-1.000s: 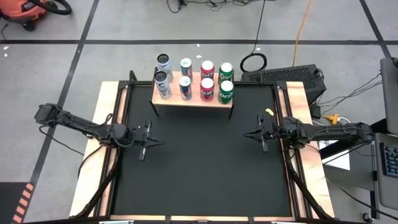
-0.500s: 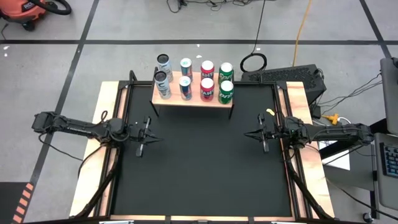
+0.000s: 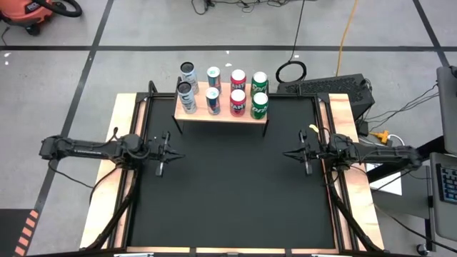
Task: Place canned beverage on shelf
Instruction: Return to Home Position
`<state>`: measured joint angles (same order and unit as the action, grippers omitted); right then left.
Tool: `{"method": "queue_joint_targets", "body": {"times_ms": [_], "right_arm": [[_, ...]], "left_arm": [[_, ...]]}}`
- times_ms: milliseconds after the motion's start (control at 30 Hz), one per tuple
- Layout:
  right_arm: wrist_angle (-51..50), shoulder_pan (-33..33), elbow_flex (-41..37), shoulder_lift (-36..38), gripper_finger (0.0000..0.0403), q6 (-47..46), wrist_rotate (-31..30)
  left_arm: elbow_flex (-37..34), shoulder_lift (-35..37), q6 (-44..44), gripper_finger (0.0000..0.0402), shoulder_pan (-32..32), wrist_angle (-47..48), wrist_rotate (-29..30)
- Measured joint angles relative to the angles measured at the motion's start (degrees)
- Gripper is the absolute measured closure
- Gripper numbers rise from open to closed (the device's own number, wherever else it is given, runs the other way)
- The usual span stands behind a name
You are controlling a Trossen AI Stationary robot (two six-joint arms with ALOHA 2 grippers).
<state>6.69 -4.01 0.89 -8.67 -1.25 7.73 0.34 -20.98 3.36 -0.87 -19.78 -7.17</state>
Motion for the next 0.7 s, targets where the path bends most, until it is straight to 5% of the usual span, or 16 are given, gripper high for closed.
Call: {"method": "queue_joint_targets", "body": {"times_ms": [333,700], "right_arm": [[-4.1,0.0,0.0,8.3,0.0403,-0.6,-0.2],[-4.5,0.0,0.0,8.6,0.0403,-0.5,-0.5]], "left_arm": [[0.0,8.1,0.0,0.0402,-1.5,8.4,0.6],[0.0,17.6,-0.1,0.0402,-2.7,18.2,1.5]]}}
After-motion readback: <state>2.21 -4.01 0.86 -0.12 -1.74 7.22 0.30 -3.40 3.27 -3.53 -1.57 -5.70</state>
